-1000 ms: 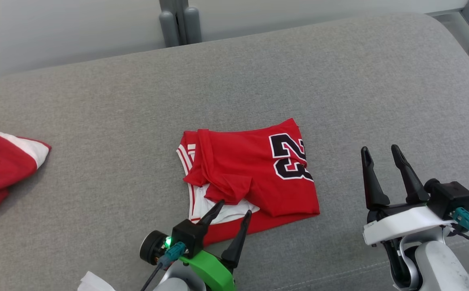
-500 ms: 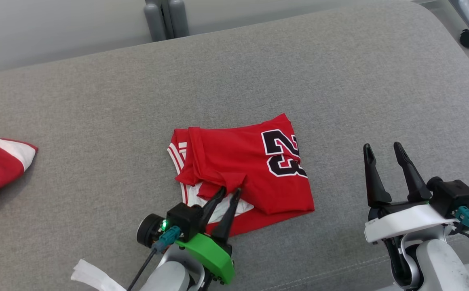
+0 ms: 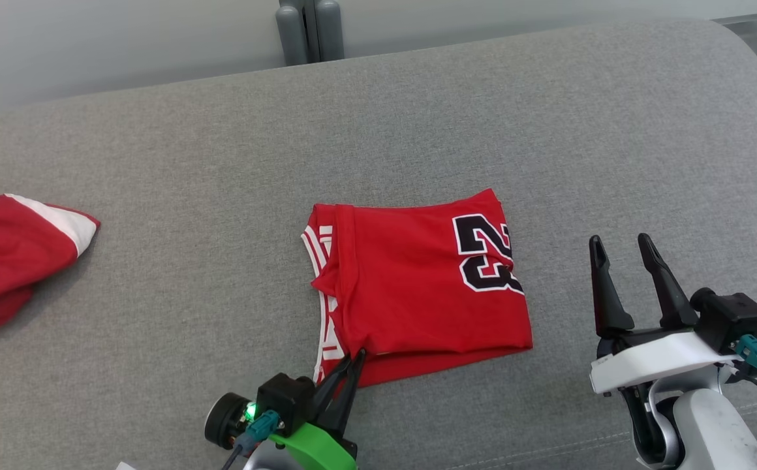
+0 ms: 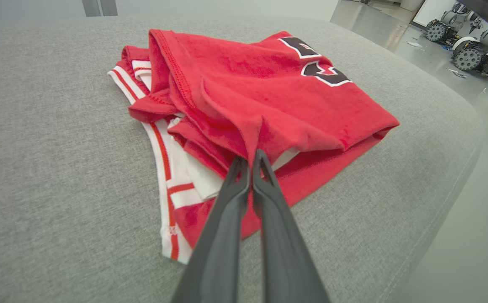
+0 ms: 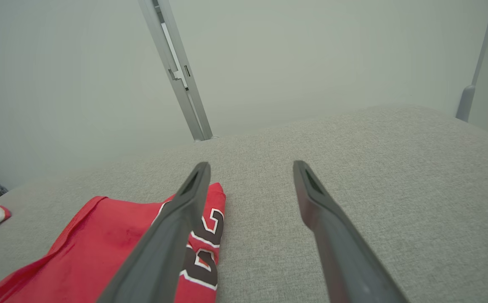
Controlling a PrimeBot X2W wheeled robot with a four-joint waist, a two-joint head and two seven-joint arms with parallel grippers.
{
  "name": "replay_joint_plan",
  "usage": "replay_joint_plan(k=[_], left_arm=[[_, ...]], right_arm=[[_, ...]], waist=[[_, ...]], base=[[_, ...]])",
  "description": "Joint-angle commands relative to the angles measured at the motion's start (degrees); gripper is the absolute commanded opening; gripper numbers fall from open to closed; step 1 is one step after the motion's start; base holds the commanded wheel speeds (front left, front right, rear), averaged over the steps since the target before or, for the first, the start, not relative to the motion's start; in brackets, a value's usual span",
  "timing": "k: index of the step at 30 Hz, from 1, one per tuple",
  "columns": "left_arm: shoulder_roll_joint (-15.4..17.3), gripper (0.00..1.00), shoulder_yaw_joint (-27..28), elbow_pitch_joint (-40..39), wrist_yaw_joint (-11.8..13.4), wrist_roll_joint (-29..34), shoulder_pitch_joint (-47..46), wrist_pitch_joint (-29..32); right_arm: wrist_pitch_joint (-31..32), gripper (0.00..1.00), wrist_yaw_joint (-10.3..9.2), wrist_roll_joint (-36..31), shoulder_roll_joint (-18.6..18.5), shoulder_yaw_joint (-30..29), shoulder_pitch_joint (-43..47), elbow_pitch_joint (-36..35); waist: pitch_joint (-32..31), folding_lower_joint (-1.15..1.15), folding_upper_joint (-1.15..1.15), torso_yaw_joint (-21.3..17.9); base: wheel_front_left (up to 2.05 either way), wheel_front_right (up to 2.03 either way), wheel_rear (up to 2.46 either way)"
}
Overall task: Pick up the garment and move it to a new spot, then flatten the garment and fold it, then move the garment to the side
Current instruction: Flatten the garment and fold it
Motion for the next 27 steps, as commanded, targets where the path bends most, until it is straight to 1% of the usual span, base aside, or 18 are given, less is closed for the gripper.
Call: replay_joint_plan(k=[1, 2, 6, 13, 20, 27], left_arm=[[0.12, 0.65, 0.36, 0.18, -0.21, -0.20, 0.50, 0.01], [0.01, 1.00, 0.46, 0.49, -0.21, -0.23, 0.85, 0.01], [-0.34, 1.00, 1.63, 0.70, 0.06, -0.46, 1.94, 0.01], [-0.20, 1.00, 7.39, -3.57, 1.40, -0.08, 4.21, 0.00], [0.36, 1.00, 16.38, -8.31, 3.21, 1.00, 5.61, 0.00], [0.94, 1.00, 25.45, -11.56, 3.99, 1.99, 6.88, 0.01]], right_arm=[[-0.17, 1.00, 0.00, 0.16, -0.21, -0.14, 0.44, 0.28], [-0.17, 1.00, 0.00, 0.20, -0.27, -0.11, 0.53, 0.42], [-0.17, 1.00, 0.00, 0.34, -0.63, -0.25, 0.82, 0.89], [-0.17, 1.00, 0.00, -0.23, -0.95, -1.16, 1.66, 0.79], [-0.17, 1.00, 0.00, -1.27, -1.50, -1.08, 2.54, -0.04], [-0.17, 1.00, 0.00, -2.69, -2.18, -0.48, 3.68, -0.24]], waist=[[-0.21, 0.00, 0.00, 0.18], [-0.33, 0.00, 0.00, 0.22], [-1.00, 0.00, 0.00, 0.48], [-2.52, 0.00, 0.00, 1.67], [-4.27, 0.00, 0.00, 2.72], [-5.98, 0.00, 0.00, 3.04]], base=[[0.00, 0.00, 0.00], [0.00, 0.00, 0.00], [0.00, 0.00, 0.00], [0.00, 0.00, 0.00], [0.00, 0.00, 0.00], [0.00, 0.00, 0.00]])
